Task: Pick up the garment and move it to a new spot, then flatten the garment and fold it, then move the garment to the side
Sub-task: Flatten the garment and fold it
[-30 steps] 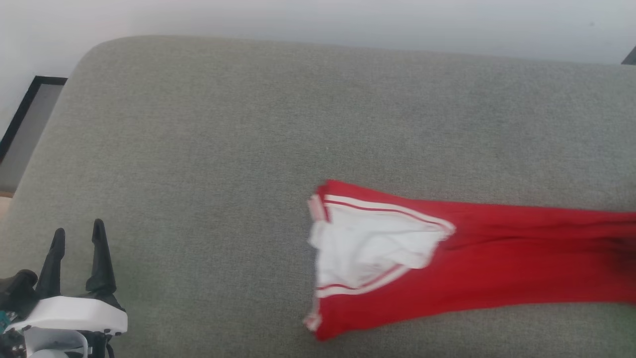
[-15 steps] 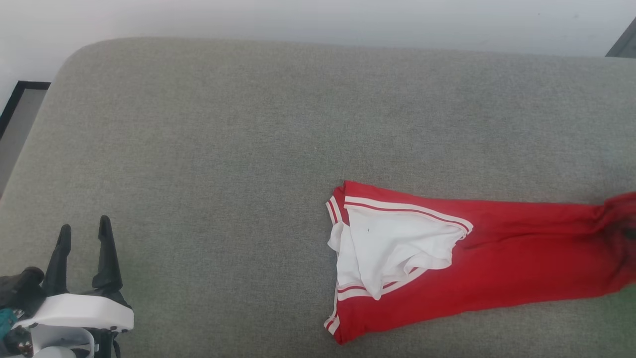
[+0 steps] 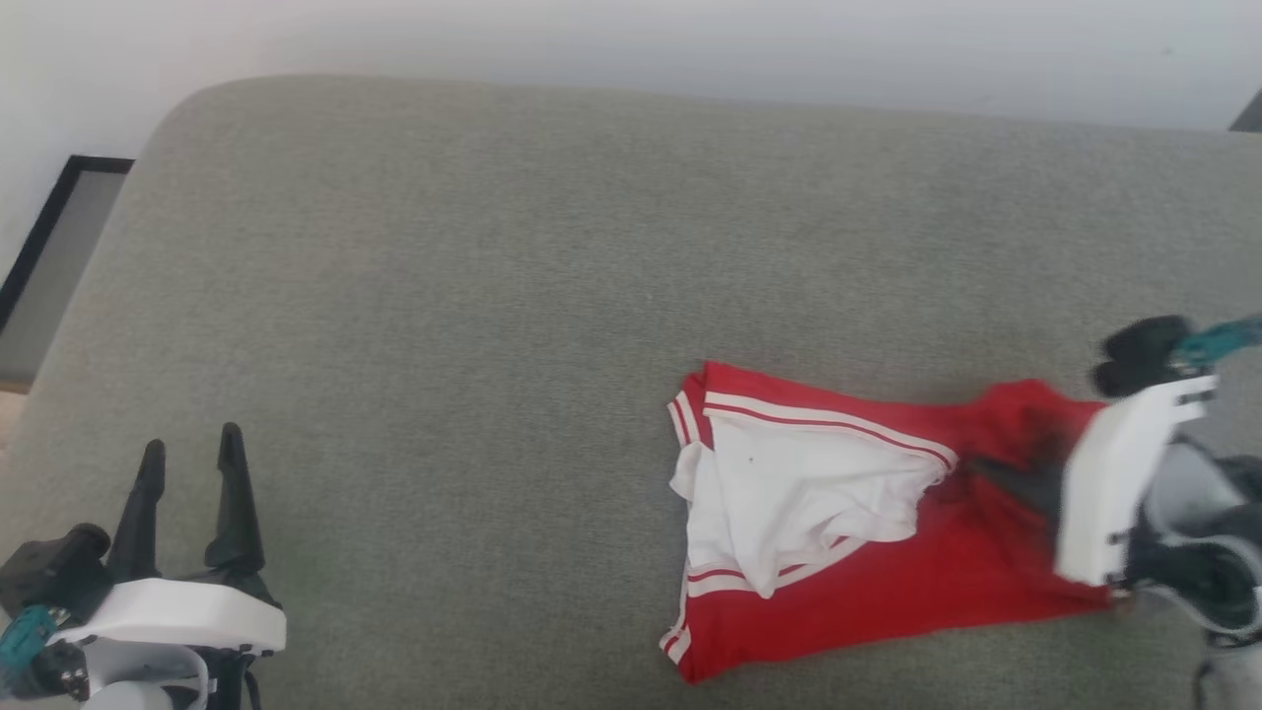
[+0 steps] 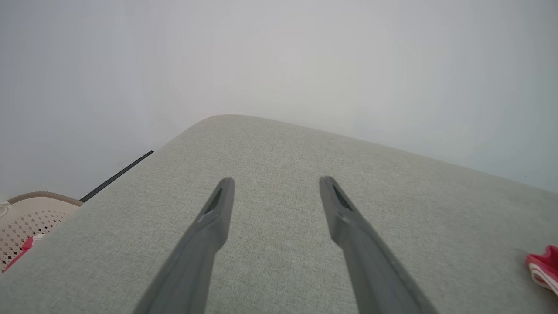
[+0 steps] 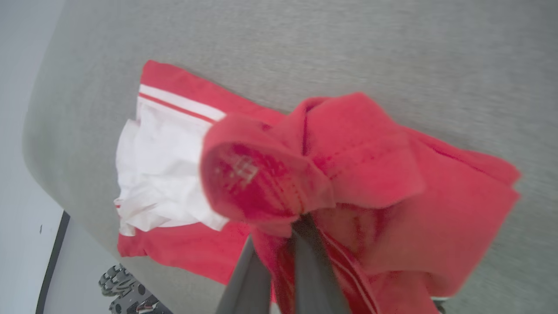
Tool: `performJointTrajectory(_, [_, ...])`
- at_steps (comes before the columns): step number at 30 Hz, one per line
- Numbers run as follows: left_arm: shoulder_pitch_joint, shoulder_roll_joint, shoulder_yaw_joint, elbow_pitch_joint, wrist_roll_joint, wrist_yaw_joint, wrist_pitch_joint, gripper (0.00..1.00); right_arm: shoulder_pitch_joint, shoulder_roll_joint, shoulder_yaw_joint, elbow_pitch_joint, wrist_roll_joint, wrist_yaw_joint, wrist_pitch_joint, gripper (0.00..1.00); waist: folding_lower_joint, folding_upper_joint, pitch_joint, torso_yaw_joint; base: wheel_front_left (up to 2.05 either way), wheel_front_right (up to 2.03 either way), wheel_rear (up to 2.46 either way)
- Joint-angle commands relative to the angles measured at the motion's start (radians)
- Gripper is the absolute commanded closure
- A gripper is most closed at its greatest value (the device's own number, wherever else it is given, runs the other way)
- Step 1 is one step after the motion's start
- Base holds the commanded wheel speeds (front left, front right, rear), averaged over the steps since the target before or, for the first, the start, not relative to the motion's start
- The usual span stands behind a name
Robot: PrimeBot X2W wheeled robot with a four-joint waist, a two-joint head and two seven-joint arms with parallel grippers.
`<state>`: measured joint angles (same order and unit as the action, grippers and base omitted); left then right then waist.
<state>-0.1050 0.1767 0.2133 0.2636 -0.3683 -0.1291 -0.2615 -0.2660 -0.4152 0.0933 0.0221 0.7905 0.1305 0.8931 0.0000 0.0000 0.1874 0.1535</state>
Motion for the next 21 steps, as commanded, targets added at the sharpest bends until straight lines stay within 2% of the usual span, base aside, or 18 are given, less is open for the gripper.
performJointTrajectory(1, [-0.012,-0.004,-0.004,-0.001,-0.003,-0.002,-0.004,0.0,-0.004,0.014,0.017,-0.009,0.001,0.0,0.006,1.0,0.0,0.0,-0.002,0.012,0.0,0.0,0.0])
performJointTrajectory(10, [-0.034,-0.016,-0.042,0.01,-0.008,-0.002,-0.004,0.0,-0.063,0.095,0.189,0.017,0.005,0.0,-0.006,1.0,0.0,0.0,-0.009,0.083,0.0,0.0,0.0])
performJointTrajectory(21, [-0.04,-0.024,-0.066,0.023,-0.002,-0.002,-0.004,0.0,-0.123,0.13,0.338,0.152,-0.008,0.0,-0.065,1.0,0.0,0.0,-0.026,0.135,0.0,0.0,0.0])
